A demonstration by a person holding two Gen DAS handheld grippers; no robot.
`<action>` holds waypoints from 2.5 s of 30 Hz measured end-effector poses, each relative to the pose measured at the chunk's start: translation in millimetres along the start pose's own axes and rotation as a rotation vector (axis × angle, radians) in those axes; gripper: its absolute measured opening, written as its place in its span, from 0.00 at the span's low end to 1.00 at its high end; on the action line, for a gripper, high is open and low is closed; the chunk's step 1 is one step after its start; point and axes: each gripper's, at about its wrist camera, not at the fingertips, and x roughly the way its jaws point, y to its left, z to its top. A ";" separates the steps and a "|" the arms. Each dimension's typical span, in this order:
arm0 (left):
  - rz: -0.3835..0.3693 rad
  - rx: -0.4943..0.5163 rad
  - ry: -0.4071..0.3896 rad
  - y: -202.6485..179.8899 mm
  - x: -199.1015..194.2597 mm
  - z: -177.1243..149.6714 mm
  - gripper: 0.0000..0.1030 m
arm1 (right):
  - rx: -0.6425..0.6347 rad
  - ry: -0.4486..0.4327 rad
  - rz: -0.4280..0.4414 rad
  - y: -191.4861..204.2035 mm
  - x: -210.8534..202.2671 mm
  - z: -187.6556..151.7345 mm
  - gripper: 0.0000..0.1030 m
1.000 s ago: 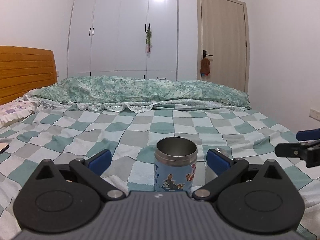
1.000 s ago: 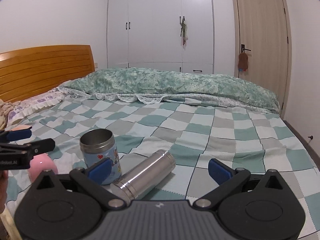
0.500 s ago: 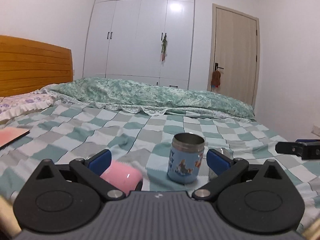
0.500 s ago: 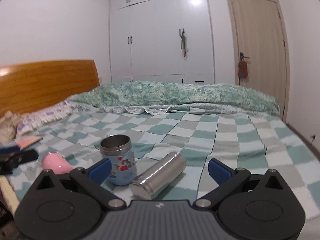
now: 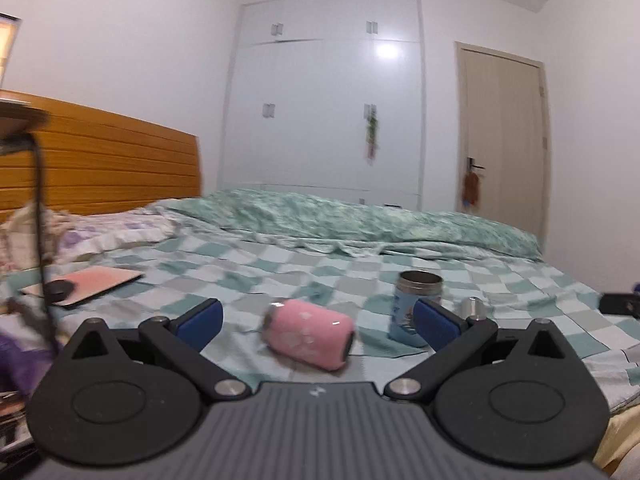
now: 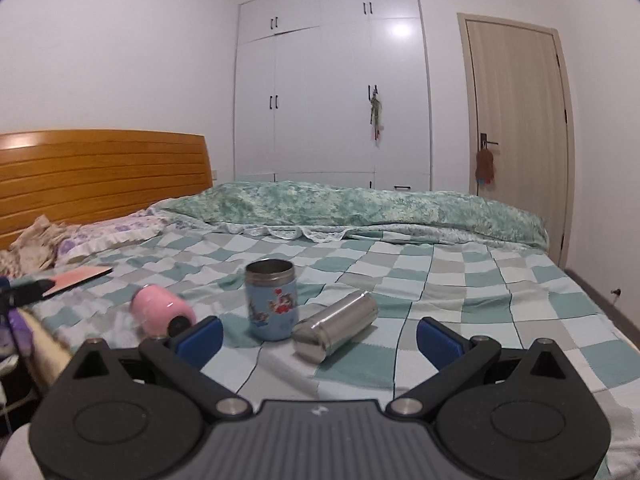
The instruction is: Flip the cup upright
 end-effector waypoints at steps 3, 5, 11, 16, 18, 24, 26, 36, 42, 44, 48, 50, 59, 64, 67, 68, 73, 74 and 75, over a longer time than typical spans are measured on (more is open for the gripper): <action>0.037 0.015 -0.001 3.6 -27.1 -3.5 1.00 | -0.033 0.004 0.021 13.4 -29.9 -10.2 1.00; 0.056 0.007 -0.005 5.7 -46.3 -5.4 1.00 | -0.056 0.012 0.035 23.8 -49.6 -18.9 1.00; 0.000 0.031 -0.009 -3.4 -81.5 2.9 1.00 | -0.127 0.014 0.053 50.6 -102.7 -34.5 1.00; -0.053 0.163 -0.018 -29.2 -112.1 -2.7 1.00 | -0.104 0.020 0.089 61.1 -138.3 -41.7 1.00; -0.069 0.170 0.009 -34.7 -123.6 -7.2 1.00 | -0.111 0.003 0.054 63.9 -149.0 -45.0 1.00; -0.080 0.171 -0.013 -44.6 -150.5 -10.3 1.00 | -0.029 -0.007 0.064 56.3 -166.1 -45.9 1.00; -0.087 0.181 -0.014 -45.0 -154.3 -6.7 1.00 | -0.022 -0.012 0.055 56.9 -169.7 -44.5 1.00; -0.074 0.112 -0.038 -41.6 -162.6 -2.8 1.00 | -0.050 -0.040 0.046 62.1 -177.5 -41.6 1.00; -0.083 0.116 -0.050 -43.4 -166.1 -3.3 1.00 | -0.050 -0.045 0.042 62.0 -177.3 -40.8 1.00; -0.083 0.114 -0.053 -42.9 -166.4 -3.6 1.00 | -0.047 -0.042 0.041 61.9 -177.5 -41.9 1.00; -0.085 0.111 -0.050 -41.8 -166.2 -4.3 1.00 | -0.044 -0.038 0.040 61.0 -177.0 -43.0 1.00; -0.088 0.114 -0.047 -41.9 -166.0 -4.2 1.00 | -0.045 -0.037 0.040 60.9 -177.1 -43.2 1.00; -0.095 0.119 -0.039 -42.7 -165.8 -5.5 1.00 | -0.042 -0.033 0.040 61.3 -175.6 -43.7 1.00; -0.094 0.121 -0.042 -41.9 -166.0 -5.3 1.00 | -0.040 -0.032 0.040 61.4 -175.8 -44.5 1.00; -0.097 0.123 -0.045 -42.3 -167.2 -6.0 1.00 | -0.037 -0.031 0.039 61.5 -175.6 -44.9 1.00; -0.097 0.124 -0.045 -42.3 -167.0 -5.8 1.00 | -0.035 -0.030 0.039 61.7 -175.5 -45.2 1.00; -0.097 0.124 -0.045 -42.2 -167.2 -6.0 1.00 | -0.034 -0.030 0.038 61.6 -175.6 -45.5 1.00; -0.098 0.124 -0.045 -42.3 -167.2 -5.9 1.00 | -0.034 -0.029 0.038 61.3 -175.8 -45.4 1.00; -0.097 0.124 -0.045 -42.4 -167.2 -5.9 1.00 | -0.034 -0.029 0.038 61.4 -175.9 -45.5 1.00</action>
